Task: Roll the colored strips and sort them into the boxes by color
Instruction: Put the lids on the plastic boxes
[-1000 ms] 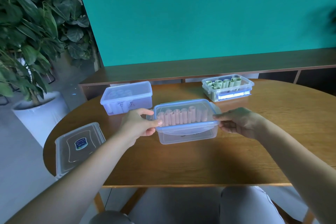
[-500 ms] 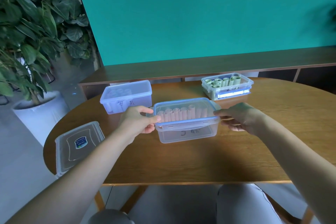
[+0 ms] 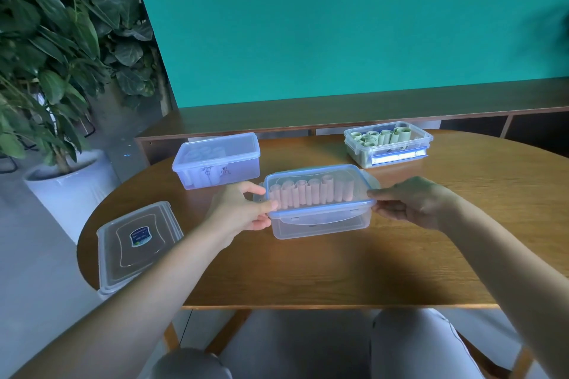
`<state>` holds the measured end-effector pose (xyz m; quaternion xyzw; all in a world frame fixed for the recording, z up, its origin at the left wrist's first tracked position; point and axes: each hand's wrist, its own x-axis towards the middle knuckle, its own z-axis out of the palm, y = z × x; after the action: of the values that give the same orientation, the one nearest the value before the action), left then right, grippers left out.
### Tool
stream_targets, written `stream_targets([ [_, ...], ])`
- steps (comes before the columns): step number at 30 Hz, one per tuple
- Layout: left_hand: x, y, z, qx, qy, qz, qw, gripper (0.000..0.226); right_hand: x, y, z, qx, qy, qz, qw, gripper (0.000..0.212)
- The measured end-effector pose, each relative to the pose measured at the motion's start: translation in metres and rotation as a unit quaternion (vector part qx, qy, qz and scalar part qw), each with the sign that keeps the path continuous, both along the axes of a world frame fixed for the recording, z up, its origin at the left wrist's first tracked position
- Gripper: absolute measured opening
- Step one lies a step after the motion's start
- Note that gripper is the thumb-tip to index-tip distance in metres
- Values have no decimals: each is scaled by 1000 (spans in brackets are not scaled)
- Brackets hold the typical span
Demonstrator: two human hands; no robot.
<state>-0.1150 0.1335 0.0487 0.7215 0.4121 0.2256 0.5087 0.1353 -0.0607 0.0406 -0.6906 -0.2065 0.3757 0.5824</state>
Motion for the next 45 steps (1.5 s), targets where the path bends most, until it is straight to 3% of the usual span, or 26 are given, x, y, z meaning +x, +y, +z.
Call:
stream_targets([
  [9,-2,-2,11,-82,-20,-20,996,50,-2,-2,6,-2,43,22,999,23],
  [18,1,-11,4,-72,-19,5,997,48,-9,-6,-7,80,68,14,994,30],
  [24,2,-10,0,-80,-23,10,996,51,-10,-7,-13,90,62,19,994,23],
  [27,2,-8,6,-71,-1,-6,997,53,-6,-6,-11,51,41,11,998,28],
  [29,2,-6,14,-33,50,-33,998,51,-1,-3,-4,-4,-4,16,1000,31],
  [31,2,-3,23,53,121,-57,990,43,4,3,4,-77,-115,9,990,41],
  [34,12,6,30,301,189,-28,934,35,3,20,10,-144,-369,-63,916,59],
  [36,28,10,27,395,163,-19,904,36,-4,35,11,-104,-494,-73,860,56],
  [38,47,14,22,403,153,-79,899,44,-7,54,11,-109,-555,9,824,58],
  [40,63,16,14,388,206,-126,889,59,-5,68,8,-173,-556,98,807,68],
  [45,71,19,-9,306,296,-155,892,89,-3,77,-1,-199,-505,173,822,77],
])
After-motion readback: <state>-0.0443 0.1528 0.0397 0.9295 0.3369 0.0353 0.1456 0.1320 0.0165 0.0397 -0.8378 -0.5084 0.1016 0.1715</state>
